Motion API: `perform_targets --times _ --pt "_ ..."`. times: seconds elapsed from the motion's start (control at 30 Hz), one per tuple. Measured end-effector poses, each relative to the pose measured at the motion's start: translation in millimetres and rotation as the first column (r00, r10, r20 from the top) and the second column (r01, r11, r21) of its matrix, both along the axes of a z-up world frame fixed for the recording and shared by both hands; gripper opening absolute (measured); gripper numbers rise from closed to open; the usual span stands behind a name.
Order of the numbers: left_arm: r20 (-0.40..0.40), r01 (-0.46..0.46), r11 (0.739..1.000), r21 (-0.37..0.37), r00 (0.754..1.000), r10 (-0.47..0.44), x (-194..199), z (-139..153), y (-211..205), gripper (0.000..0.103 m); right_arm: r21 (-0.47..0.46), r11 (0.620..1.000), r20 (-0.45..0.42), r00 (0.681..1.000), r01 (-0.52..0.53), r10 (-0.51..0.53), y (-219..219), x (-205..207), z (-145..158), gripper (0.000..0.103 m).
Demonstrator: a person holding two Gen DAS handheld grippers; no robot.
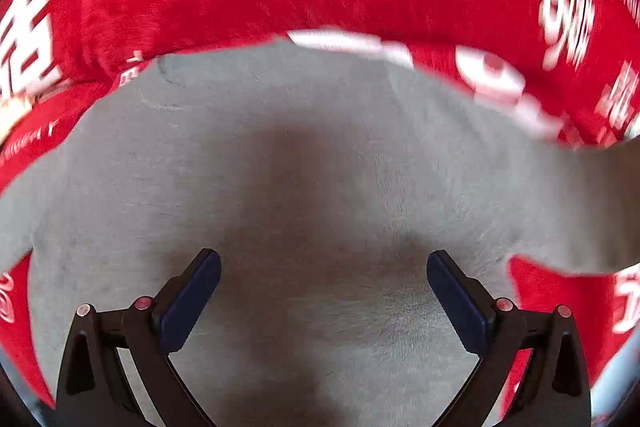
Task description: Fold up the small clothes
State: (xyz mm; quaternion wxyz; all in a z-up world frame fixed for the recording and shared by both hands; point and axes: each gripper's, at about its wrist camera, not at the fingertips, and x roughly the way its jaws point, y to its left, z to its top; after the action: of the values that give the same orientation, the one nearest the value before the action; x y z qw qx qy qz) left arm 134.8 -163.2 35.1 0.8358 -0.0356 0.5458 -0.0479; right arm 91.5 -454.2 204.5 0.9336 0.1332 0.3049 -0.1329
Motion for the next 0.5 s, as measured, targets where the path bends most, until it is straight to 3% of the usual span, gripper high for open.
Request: perform_targets --times 0.13,0.27,0.4,0.5 --pt "0.04 -0.107 0.993 -0.05 0.993 0.109 -12 20 59 0.103 -0.048 0.989 0.028 0.989 -0.14 0.142 102 31 33 0.007" --pt "0.053 -0.204 0.978 -0.046 0.977 0.207 -23 16 133 0.103 -0.096 0.964 0.012 0.968 -0.248 0.251 197 60 32 0.007" --pt "0.051 -0.312 0.946 -0.085 0.947 0.317 -36 3 211 0.103 -0.114 0.93 -0.064 0.937 -0.349 0.344 296 92 -5 0.007" --pt "0.047 -0.391 0.915 -0.101 0.917 0.397 -45 -8 257 0.103 -0.128 0.899 -0.172 0.902 -0.419 0.395 367 111 -58 0.007"
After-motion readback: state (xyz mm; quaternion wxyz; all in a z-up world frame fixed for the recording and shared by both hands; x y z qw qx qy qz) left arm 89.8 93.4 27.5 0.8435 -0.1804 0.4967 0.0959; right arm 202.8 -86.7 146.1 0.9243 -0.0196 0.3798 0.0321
